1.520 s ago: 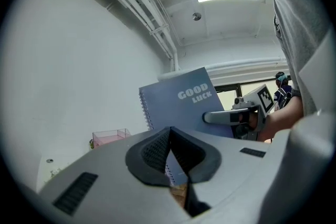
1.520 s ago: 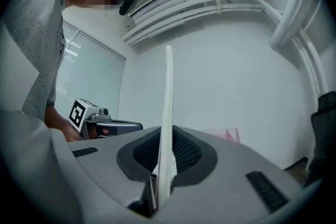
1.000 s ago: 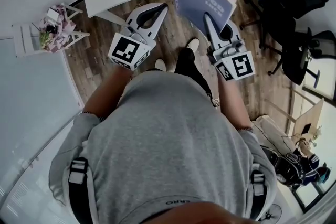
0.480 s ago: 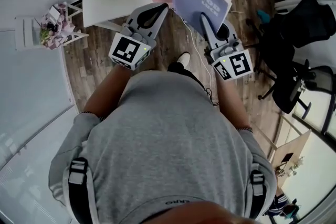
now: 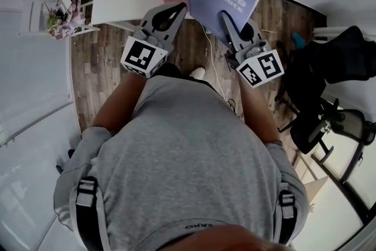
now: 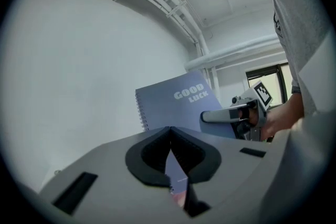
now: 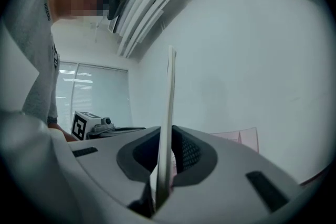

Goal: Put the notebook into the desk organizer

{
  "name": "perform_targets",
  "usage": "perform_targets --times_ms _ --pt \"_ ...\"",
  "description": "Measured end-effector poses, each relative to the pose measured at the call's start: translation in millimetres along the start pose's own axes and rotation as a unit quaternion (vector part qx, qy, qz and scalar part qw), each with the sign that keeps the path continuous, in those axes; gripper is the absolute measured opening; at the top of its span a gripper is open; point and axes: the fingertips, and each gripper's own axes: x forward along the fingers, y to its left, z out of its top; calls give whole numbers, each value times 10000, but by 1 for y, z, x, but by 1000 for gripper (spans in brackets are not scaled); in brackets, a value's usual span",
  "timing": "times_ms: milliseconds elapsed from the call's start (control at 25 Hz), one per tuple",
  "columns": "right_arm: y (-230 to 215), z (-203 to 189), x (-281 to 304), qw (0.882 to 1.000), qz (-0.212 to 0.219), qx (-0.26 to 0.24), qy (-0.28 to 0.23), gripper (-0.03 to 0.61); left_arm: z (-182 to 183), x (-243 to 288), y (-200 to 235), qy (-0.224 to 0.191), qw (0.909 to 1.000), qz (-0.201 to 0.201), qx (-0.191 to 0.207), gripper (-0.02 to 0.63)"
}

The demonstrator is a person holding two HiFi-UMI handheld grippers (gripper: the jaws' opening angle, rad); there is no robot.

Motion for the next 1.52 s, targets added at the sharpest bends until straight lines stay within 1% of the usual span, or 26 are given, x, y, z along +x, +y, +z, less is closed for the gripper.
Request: perform_targets --times_ms 160,400,480,640,720,880,1040,1280,1440,1520 --pt "-16 3 17 9991 229 343 -15 38 -4 8 10 16 9997 222 69 20" --pt "-40 4 48 9967 387 704 97 38 -3 20 40 -87 9986 495 180 20" --pt "-47 4 59 9942 400 989 155 38 -3 23 50 -112 9984 513 232 20" --pt "-60 2 88 9842 516 1668 305 40 -4 32 78 -155 9980 551 258 20" --pt "-67 0 101 9810 549 1828 346 38 -4 39 91 -188 9979 558 269 20" --pt "-80 -9 125 9782 451 1959 526 40 -4 53 112 -250 9978 534 302 20" --pt "-92 -17 148 9722 316 2217 685 40 -2 65 136 -315 9980 475 279 20" --pt "-107 -27 167 9550 179 2842 834 40 -9 80 158 -296 9986 382 230 20" --pt "-114 -28 176 9484 92 3065 806 40 -12 86 166 -323 9988 303 217 20" --pt "-116 -30 183 9435 99 3191 887 41 -13 89 171 -350 9988 273 183 20"
